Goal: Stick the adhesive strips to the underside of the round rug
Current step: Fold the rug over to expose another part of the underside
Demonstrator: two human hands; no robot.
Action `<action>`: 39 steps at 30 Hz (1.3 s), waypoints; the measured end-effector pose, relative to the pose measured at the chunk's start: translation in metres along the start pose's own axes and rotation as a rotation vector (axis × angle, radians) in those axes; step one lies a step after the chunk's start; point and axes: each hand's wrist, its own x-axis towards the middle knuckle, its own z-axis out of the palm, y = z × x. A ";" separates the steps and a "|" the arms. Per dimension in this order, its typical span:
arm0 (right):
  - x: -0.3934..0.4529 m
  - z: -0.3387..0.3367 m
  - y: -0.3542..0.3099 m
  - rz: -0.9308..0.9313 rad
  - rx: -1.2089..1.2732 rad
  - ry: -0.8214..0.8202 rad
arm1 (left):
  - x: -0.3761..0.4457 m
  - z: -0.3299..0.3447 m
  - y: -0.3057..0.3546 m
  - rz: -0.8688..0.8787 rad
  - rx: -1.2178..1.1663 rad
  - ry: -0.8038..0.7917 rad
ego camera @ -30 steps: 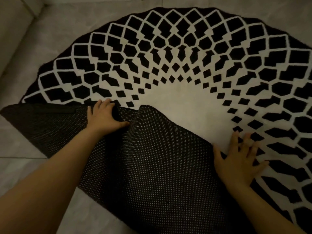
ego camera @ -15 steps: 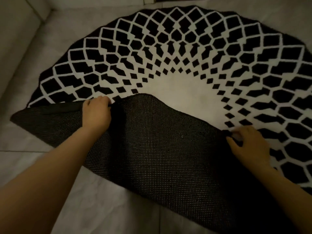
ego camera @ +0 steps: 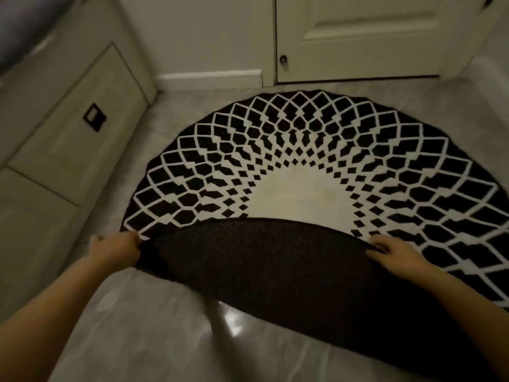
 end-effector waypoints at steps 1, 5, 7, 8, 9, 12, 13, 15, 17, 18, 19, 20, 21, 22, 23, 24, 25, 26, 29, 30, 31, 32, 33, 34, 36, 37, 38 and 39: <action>0.001 0.003 -0.012 -0.038 -0.013 0.014 | -0.003 0.013 -0.016 -0.017 0.040 -0.082; 0.012 0.025 -0.052 -0.129 -0.136 0.064 | -0.021 0.069 -0.051 -0.024 0.011 -0.221; 0.019 0.039 -0.062 -0.156 -0.228 0.113 | -0.027 0.095 -0.054 -0.039 -0.016 -0.195; 0.022 0.046 -0.065 -0.176 -0.295 0.186 | -0.028 0.107 -0.054 -0.086 -0.064 -0.142; 0.026 0.051 -0.065 -0.197 -0.361 0.297 | -0.028 0.117 -0.051 -0.136 -0.144 -0.087; 0.036 0.073 -0.064 -0.137 -0.448 0.529 | -0.035 0.135 -0.015 -0.218 -0.437 0.095; 0.038 0.079 -0.062 -0.108 -0.429 0.533 | -0.041 0.134 0.007 -0.191 -0.459 0.155; 0.034 0.090 -0.052 -0.113 -0.431 0.477 | -0.057 0.126 0.058 0.040 -0.312 0.248; 0.024 0.095 -0.035 -0.177 -0.467 0.431 | -0.075 0.123 0.105 0.327 -0.149 0.212; 0.017 0.095 -0.025 -0.198 -0.478 0.416 | -0.083 0.125 0.125 0.412 -0.102 0.165; 0.011 0.093 -0.013 -0.205 -0.483 0.403 | -0.088 0.131 0.141 0.442 -0.080 0.111; 0.006 0.089 -0.002 -0.185 -0.487 0.379 | -0.091 0.138 0.155 0.432 -0.098 0.047; 0.001 0.082 0.010 -0.149 -0.501 0.352 | -0.092 0.148 0.168 0.405 -0.121 -0.017; -0.003 0.075 0.022 -0.106 -0.519 0.315 | -0.091 0.157 0.177 0.370 -0.133 -0.069; -0.007 0.071 0.035 -0.086 -0.545 0.279 | -0.088 0.166 0.182 0.337 -0.129 -0.107; -0.012 0.066 0.049 -0.064 -0.586 0.234 | -0.084 0.176 0.188 0.315 -0.119 -0.139; -0.016 0.065 0.065 -0.050 -0.646 0.196 | -0.080 0.183 0.190 0.302 -0.107 -0.162; -0.018 0.065 0.081 -0.012 -0.707 0.162 | -0.076 0.190 0.194 0.299 -0.102 -0.164; -0.013 0.069 0.115 0.129 -0.690 0.138 | -0.069 0.210 0.198 0.314 -0.141 -0.068; -0.010 0.068 0.116 0.167 -0.661 0.135 | -0.069 0.215 0.197 0.324 -0.148 -0.025; -0.004 0.067 0.115 0.182 -0.663 0.136 | -0.068 0.217 0.196 0.333 -0.160 0.002; 0.000 0.062 0.110 0.174 -0.689 0.140 | -0.068 0.218 0.196 0.338 -0.176 0.015; 0.006 0.059 0.105 0.140 -0.684 0.135 | -0.069 0.220 0.195 0.336 -0.188 0.019; 0.011 0.054 0.097 0.085 -0.665 0.142 | -0.070 0.219 0.194 0.329 -0.203 0.039; 0.023 0.042 0.083 -0.005 -0.631 0.219 | -0.073 0.215 0.195 0.309 -0.247 0.126; 0.034 0.037 0.073 -0.046 -0.624 0.288 | -0.072 0.215 0.193 0.300 -0.277 0.165; 0.046 0.033 0.060 -0.061 -0.622 0.379 | -0.071 0.212 0.192 0.299 -0.305 0.215; 0.059 0.028 0.045 -0.077 -0.618 0.451 | -0.069 0.209 0.191 0.304 -0.324 0.265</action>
